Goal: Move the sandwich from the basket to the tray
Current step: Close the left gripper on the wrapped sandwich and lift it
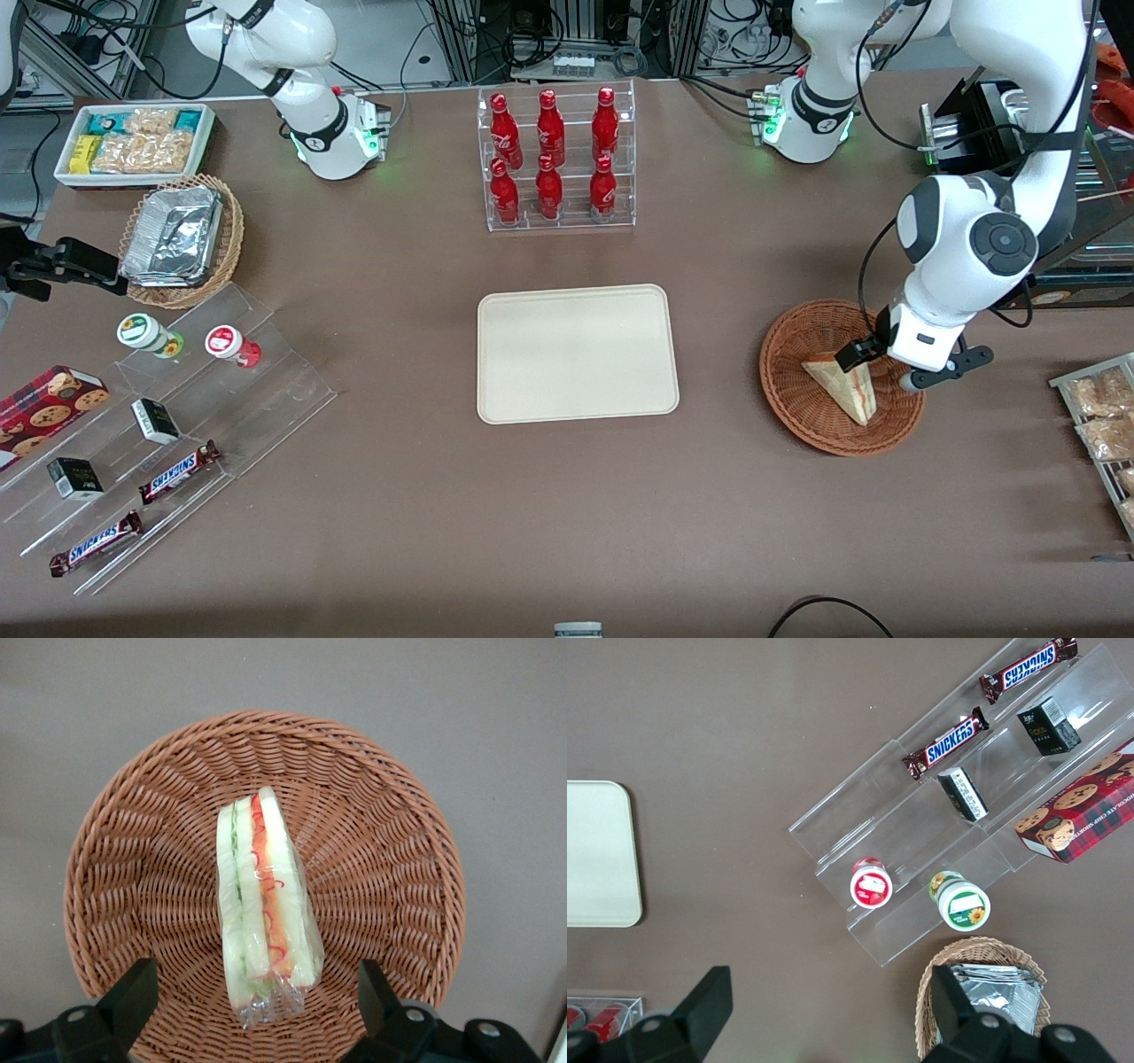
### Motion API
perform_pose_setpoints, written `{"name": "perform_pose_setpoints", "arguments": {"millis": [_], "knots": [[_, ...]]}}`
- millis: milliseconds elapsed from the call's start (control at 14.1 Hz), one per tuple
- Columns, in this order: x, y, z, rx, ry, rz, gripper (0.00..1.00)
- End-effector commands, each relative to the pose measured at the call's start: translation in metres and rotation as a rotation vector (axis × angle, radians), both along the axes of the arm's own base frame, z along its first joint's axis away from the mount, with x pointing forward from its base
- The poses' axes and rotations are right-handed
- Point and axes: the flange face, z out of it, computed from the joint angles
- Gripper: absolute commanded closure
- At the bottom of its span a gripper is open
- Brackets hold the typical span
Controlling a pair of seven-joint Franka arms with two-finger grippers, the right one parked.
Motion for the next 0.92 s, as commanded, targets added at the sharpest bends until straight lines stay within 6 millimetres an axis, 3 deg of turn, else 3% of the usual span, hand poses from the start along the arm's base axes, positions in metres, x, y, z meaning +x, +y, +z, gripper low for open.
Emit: {"name": "perform_pose_setpoints", "arguments": {"millis": [0, 426, 709, 780, 851], "knots": [[-0.003, 0.001, -0.013, -0.001, -0.013, 0.043, 0.0], [-0.003, -0.001, -0.038, -0.004, -0.006, 0.065, 0.0], [-0.002, -0.001, -0.045, -0.005, -0.003, 0.068, 0.01], [-0.002, -0.001, -0.046, -0.005, -0.007, 0.068, 0.07], [-0.002, -0.001, -0.049, -0.005, -0.004, 0.068, 0.25]]}}
